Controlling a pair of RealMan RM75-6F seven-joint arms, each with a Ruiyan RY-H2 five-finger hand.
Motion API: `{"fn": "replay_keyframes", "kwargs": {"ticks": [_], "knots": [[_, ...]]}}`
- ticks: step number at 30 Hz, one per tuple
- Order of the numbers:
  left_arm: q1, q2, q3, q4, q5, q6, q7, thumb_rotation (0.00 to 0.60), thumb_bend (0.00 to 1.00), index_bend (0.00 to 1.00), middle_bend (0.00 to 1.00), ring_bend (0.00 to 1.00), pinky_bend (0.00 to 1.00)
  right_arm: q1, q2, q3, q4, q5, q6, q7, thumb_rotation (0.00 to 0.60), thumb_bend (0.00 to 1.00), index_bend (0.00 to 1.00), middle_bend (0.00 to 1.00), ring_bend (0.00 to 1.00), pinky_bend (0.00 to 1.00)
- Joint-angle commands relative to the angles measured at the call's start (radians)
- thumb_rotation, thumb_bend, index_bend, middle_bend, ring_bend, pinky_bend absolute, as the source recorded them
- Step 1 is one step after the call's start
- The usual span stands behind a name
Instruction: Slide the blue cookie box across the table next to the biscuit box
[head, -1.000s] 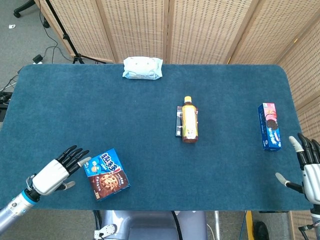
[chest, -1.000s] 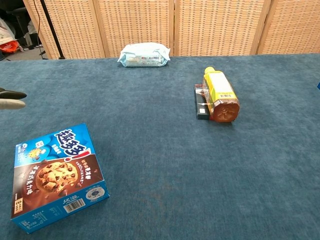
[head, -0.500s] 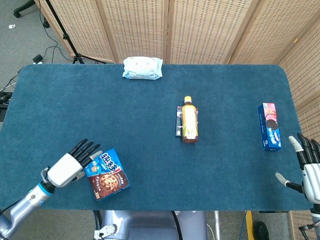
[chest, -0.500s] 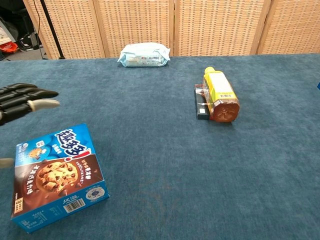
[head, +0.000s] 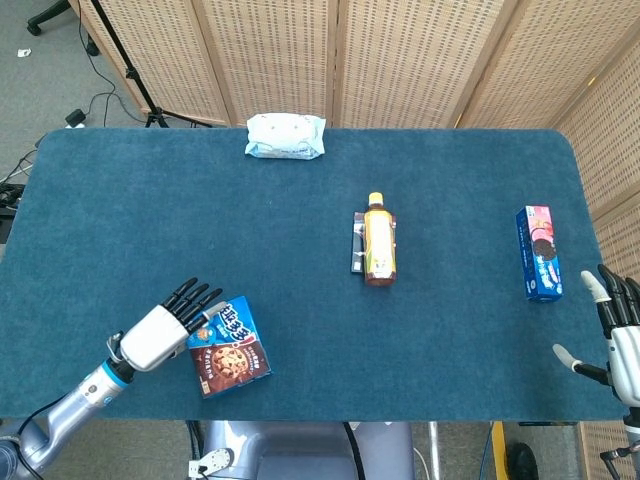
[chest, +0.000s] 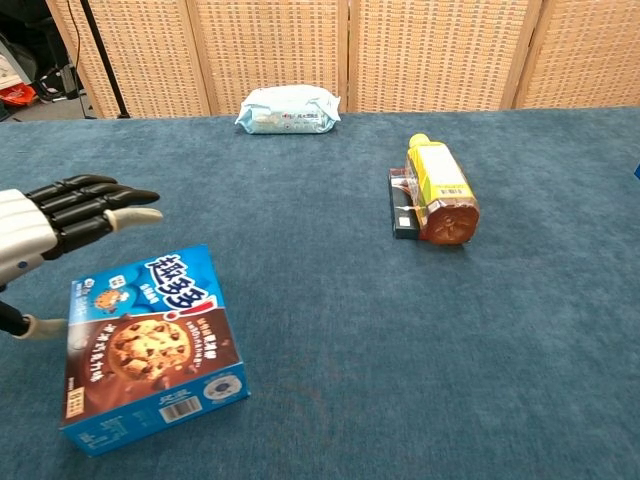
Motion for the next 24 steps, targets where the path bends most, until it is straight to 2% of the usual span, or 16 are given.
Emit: {"fn": "replay_keyframes", "kwargs": {"ticks": [1, 14, 24], "knots": [[-0.032, -0.017, -0.016, -0.045, -0.001, -0.026, 0.05, 0.6, 0.0, 0.0, 0.0, 0.0, 0.0, 0.0, 0.0, 0.001, 0.0, 0.001, 0.0, 0.001, 0.6, 0.0, 0.0, 0.0, 0.0, 0.0], [-0.14, -0.055, -0.085, -0.143, -0.043, -0.142, 0.174, 0.6, 0.0, 0.0, 0.0, 0.0, 0.0, 0.003, -0.002, 0.0, 0.003, 0.002, -0.006, -0.001, 0.6, 0.0, 0.0, 0.0, 0.0, 0.0], [-0.231, -0.122, -0.095, -0.08, -0.014, -0.151, 0.148, 0.6, 0.0, 0.0, 0.0, 0.0, 0.0, 0.006, -0.006, 0.001, 0.001, 0.003, -0.01, -0.013, 0.6, 0.0, 0.0, 0.0, 0.0, 0.0]]}}
